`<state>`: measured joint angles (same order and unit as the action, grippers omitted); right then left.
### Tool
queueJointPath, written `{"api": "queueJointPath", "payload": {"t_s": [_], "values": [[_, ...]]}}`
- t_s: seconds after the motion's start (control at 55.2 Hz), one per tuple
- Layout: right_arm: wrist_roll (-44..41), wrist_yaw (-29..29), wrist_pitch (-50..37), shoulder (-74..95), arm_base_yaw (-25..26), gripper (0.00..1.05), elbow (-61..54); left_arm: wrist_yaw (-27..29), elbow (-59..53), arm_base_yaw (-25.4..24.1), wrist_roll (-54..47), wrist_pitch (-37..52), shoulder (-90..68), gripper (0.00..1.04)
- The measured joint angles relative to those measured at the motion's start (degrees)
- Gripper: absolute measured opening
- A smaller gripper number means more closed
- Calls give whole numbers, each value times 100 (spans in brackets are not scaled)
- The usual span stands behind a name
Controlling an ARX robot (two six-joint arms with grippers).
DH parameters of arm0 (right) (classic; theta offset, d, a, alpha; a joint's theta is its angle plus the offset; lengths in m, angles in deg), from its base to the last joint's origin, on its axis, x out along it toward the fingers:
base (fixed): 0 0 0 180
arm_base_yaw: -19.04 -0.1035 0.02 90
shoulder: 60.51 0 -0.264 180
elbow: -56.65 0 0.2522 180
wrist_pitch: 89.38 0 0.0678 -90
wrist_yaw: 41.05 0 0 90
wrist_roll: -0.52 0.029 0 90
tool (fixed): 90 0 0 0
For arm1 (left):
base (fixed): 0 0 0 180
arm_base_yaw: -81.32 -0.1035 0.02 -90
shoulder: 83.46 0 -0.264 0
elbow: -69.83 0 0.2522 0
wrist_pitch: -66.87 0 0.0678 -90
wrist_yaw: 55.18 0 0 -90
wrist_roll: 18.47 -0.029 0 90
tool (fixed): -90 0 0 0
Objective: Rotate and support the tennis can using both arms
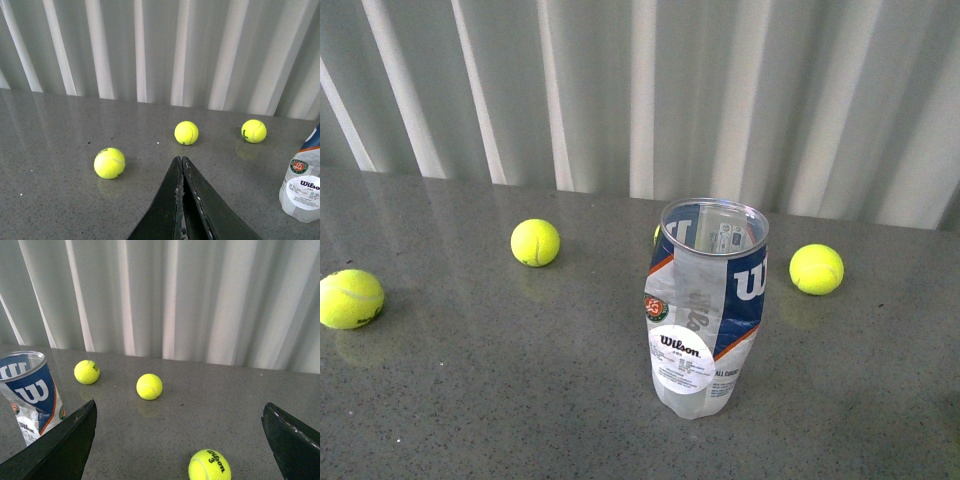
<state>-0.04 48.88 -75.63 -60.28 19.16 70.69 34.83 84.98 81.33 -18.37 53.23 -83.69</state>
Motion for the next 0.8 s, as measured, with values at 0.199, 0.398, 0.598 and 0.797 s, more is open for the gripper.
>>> {"api": "queueJointPath", "payload": {"t_s": [0.199, 0.398, 0.598, 0.797], "values": [[0, 0, -2, 0, 0, 97, 0, 2, 0, 0, 0, 0, 0, 4], [0, 0, -2, 0, 0, 97, 0, 2, 0, 0, 4, 0, 0, 39], [0, 0, 0, 0, 0, 97, 0, 2, 0, 0, 4, 0, 0, 78], [0, -2, -2, 0, 0, 97, 0, 2, 0, 0, 4, 0, 0, 98]]}}
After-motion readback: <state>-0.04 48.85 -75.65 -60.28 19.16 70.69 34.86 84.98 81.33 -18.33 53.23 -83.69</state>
